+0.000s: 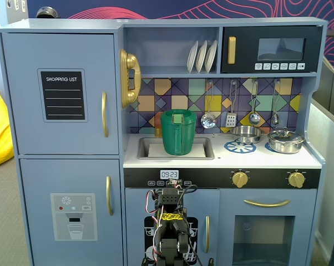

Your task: Open the left cabinet door

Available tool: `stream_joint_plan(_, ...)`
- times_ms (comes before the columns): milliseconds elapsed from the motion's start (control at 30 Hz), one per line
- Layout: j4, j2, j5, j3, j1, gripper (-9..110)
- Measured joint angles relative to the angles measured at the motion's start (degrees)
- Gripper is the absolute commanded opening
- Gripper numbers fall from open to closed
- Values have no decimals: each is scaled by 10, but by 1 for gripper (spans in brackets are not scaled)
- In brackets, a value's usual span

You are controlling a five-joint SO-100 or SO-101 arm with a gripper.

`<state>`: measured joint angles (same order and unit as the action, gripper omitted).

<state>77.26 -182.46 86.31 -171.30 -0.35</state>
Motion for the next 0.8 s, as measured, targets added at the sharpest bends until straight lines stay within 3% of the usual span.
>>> stream_joint_plan(600,0,0,2,0,-4,0)
stream_joint_plan(800,-4,17,-19,45,-91,1)
